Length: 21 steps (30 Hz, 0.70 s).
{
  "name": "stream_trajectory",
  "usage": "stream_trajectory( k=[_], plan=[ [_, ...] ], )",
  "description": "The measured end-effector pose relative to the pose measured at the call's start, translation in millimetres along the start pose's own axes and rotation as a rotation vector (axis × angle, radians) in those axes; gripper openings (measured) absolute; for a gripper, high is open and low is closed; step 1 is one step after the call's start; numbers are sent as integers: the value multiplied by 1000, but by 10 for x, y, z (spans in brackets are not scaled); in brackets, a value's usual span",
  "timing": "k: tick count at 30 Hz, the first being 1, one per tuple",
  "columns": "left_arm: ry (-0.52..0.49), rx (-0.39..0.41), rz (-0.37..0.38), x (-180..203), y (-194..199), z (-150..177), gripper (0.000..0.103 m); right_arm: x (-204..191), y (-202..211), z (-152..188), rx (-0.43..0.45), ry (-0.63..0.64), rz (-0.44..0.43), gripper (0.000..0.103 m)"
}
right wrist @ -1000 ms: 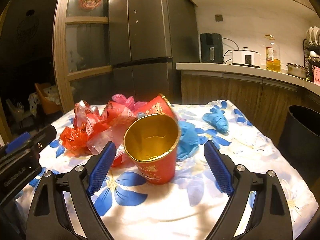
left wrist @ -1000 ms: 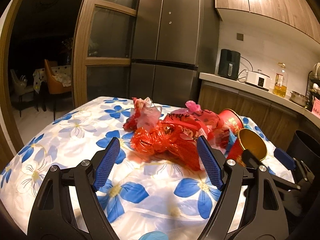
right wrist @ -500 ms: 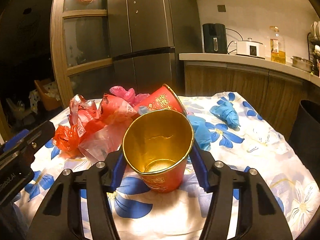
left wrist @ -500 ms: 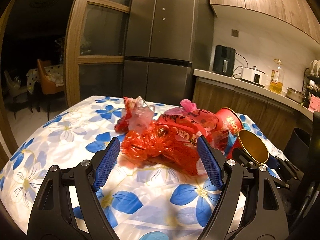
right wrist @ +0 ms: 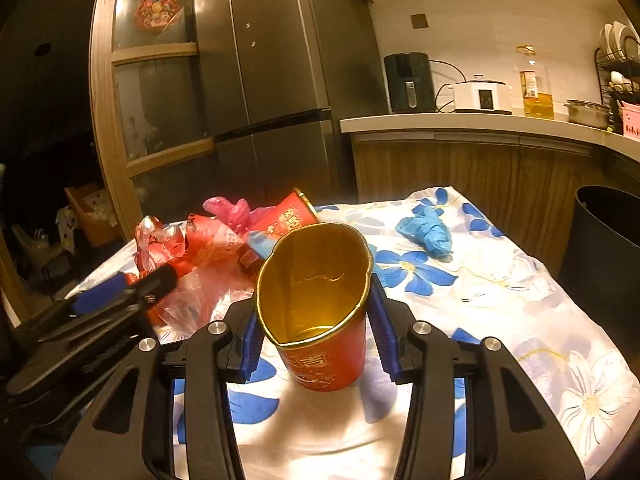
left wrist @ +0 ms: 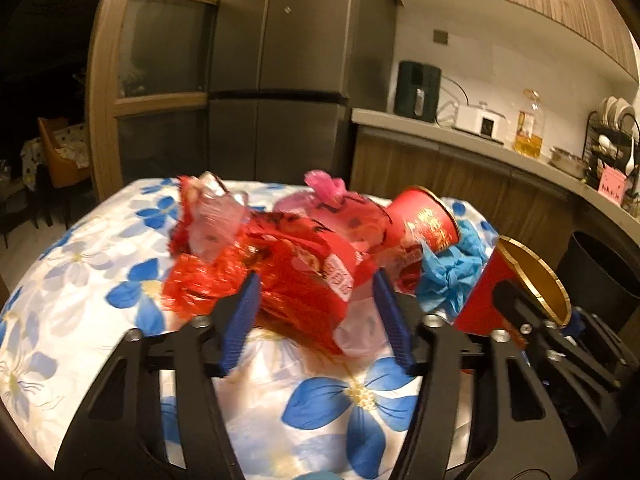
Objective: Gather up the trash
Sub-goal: 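Grasp the red-and-gold cup with the right tool while the left grasps a red bag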
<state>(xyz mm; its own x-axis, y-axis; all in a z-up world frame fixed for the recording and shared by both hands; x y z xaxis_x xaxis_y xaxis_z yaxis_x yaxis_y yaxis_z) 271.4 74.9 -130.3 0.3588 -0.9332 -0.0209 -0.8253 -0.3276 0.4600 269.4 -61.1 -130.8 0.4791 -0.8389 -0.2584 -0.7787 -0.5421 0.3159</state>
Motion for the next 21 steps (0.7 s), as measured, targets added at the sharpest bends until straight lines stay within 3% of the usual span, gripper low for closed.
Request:
stream_trajectory(
  k=[4, 6, 12, 21],
  plan=[
    [-20, -8, 20, 61, -14, 31, 16, 46, 91, -25, 10, -4, 3, 47],
    [-25, -5, 26, 96, 4, 31, 9, 56, 132, -43, 17, -4, 2, 47],
    [-25, 37, 15, 131, 202, 20, 3, 101, 270, -87, 36, 0, 6, 47],
    [-30, 169, -3, 212, 764, -124, 2, 246, 538, -150, 66, -6, 26, 47]
  ],
)
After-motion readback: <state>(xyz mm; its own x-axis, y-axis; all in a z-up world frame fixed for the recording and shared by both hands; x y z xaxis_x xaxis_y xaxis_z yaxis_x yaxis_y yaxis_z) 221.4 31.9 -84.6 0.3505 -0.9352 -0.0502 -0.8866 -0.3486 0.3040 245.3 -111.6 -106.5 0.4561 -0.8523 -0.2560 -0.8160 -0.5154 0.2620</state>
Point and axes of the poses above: each gripper's, at about its wrist camera, not at the fingertips, and y roughly against the way its jaws point, x to its right, z to its underside, the point moved 10 cm from there along -y, roughly the way its jaws point, and after that the axes turned 14 degrees about -z, right-handed, at the moved point
